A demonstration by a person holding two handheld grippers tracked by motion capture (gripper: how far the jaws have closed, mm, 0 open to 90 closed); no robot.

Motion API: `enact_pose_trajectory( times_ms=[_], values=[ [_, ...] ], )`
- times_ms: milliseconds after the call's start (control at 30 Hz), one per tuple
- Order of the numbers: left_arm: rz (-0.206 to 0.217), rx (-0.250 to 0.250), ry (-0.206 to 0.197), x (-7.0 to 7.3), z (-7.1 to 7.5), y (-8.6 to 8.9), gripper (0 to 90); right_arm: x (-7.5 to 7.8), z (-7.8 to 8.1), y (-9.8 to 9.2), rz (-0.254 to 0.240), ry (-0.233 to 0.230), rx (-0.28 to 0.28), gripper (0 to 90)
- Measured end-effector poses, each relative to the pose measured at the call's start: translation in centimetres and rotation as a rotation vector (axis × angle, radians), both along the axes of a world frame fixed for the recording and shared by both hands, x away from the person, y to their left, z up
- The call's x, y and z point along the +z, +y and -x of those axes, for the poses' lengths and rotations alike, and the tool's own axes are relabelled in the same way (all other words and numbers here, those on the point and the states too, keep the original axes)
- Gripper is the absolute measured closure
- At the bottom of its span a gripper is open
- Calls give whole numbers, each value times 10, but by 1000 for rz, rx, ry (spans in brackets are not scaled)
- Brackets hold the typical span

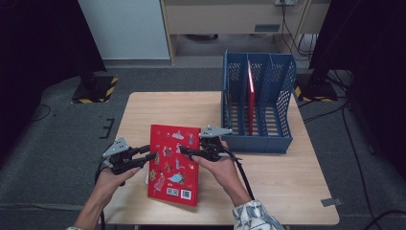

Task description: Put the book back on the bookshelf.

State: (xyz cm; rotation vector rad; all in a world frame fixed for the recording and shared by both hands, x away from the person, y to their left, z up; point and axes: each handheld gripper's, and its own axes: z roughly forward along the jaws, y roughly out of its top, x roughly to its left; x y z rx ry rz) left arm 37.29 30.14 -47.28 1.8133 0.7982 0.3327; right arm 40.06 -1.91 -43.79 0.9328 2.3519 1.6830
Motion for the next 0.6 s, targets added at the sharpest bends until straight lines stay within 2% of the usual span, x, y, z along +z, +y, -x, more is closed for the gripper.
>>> enact_pose_trajectory(
  times_ms=[133, 300, 500, 600],
  values=[
    [11, -3, 8, -1, -1, 0, 536, 3, -1, 0, -13, 5, 27, 591],
    [18, 5, 19, -3, -2, 0, 466, 8, 0, 3, -19, -4, 43, 631],
    [16, -3, 60, -11, -4, -3, 289, 10, -2, 5, -29, 2, 44, 653],
    [33, -10, 87, -13, -6, -3, 204, 10, -2, 5, -34, 2, 48, 656]
  ],
)
